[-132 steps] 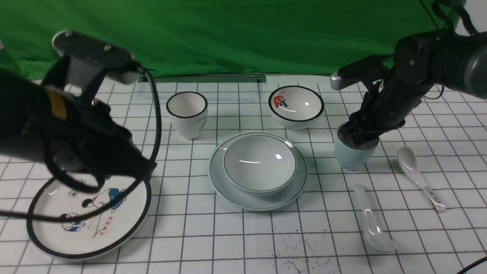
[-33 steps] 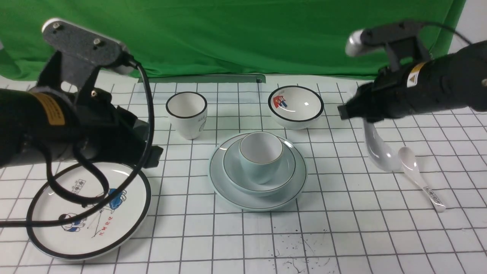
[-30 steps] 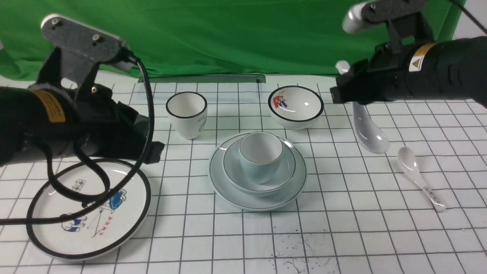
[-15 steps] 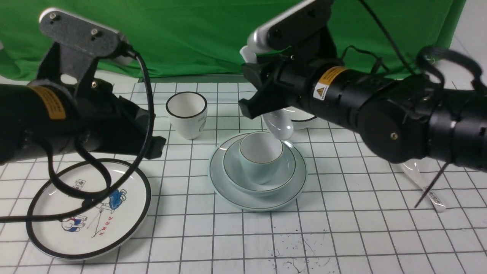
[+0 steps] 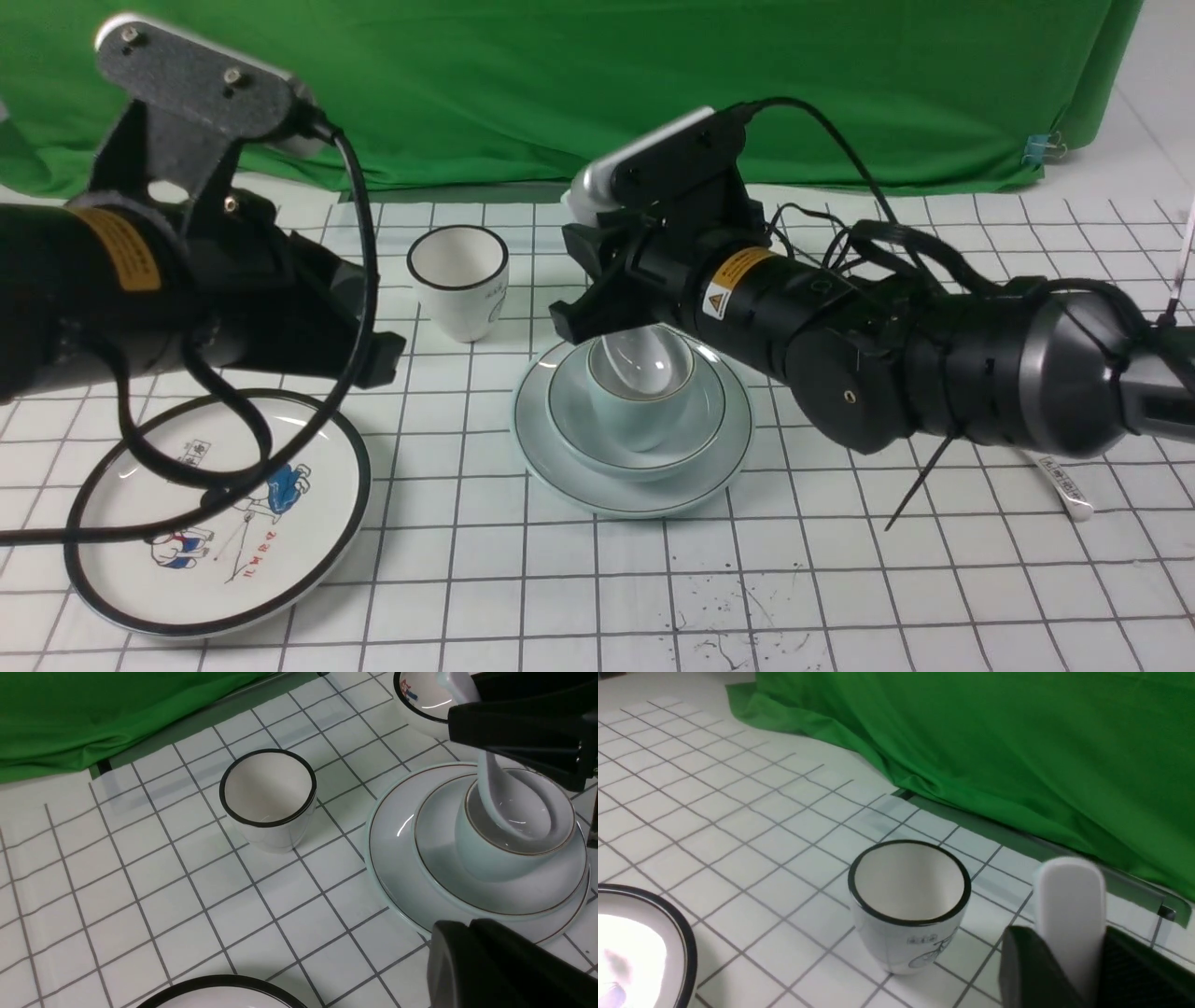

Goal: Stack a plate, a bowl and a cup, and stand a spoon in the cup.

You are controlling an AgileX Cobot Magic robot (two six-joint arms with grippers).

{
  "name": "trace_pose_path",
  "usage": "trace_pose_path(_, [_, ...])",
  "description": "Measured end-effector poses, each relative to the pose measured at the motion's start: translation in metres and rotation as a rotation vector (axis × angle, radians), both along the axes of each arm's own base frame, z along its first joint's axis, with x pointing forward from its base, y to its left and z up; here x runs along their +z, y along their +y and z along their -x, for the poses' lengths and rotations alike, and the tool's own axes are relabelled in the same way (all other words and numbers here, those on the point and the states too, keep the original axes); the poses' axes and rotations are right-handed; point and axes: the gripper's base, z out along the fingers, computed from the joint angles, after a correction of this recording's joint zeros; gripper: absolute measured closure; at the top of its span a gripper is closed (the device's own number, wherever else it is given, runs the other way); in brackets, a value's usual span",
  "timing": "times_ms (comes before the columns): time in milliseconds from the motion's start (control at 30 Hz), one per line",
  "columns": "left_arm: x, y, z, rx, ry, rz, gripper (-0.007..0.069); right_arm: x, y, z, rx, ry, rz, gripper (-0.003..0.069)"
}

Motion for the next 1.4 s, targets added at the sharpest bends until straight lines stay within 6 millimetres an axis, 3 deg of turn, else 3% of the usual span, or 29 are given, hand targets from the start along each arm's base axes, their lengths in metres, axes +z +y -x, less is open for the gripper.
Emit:
trace_pose_path(200, [0.000,0.000,0.000,-0.001,-0.001,-0.003,0.0656,-0.008,0.001,-0.002,0.001,0.010,0.013,0.0463])
trace_pose_path(400, [0.001,0.001,0.002,0.002,-0.002,0.002,0.0656,-0.004,0.000,0.000,0.005,0.006,0.025,0.0307])
trace_pose_path(500, [0.009,0.004,0.010,0.012,-0.012,0.023,0.0656,0.012,-0.005,0.006,0.010,0.019,0.052,0.0308])
trace_pose_path(567, [0.018,0.011,0.025,0.016,-0.033,0.037,0.0656,0.039,-0.013,0.016,0.016,0.003,0.060,0.0365])
trace_pose_path(600, [0.019,0.011,0.027,0.016,-0.037,0.038,0.0656,0.041,-0.014,0.018,0.017,0.007,0.066,0.0372])
trace_pose_path(667, [0.023,0.021,0.050,0.016,-0.083,0.058,0.0656,0.074,-0.025,0.033,0.019,-0.008,0.059,0.0482])
trace_pose_path(767, [0.013,0.036,0.086,0.017,-0.144,0.088,0.0656,0.122,-0.047,0.061,0.025,-0.050,0.048,0.0608])
trace_pose_path(833, [0.003,0.044,0.106,0.025,-0.174,0.119,0.0656,0.147,-0.063,0.082,0.026,-0.091,0.026,0.0643])
trace_pose_path(933, [-0.012,0.056,0.135,0.040,-0.224,0.181,0.0656,0.169,-0.089,0.115,0.029,-0.157,0.005,0.0649])
trace_pose_path(967, [-0.013,0.056,0.137,0.040,-0.228,0.183,0.0656,0.169,-0.091,0.117,0.029,-0.161,0.004,0.0648])
trace_pose_path(1033, [-0.024,0.064,0.155,0.043,-0.275,0.216,0.0656,0.174,-0.112,0.144,0.030,-0.204,-0.007,0.0648])
trace_pose_path(1100, [-0.027,0.066,0.161,0.042,-0.294,0.225,0.0655,0.174,-0.119,0.154,0.030,-0.216,-0.012,0.0648])
trace_pose_path(1133, [-0.029,0.069,0.167,0.040,-0.327,0.236,0.0655,0.172,-0.131,0.169,0.029,-0.232,-0.023,0.0648])
trace_pose_path(1400, [-0.026,0.072,0.176,0.036,-0.401,0.266,0.0655,0.168,-0.174,0.224,0.023,-0.315,-0.085,0.0648])
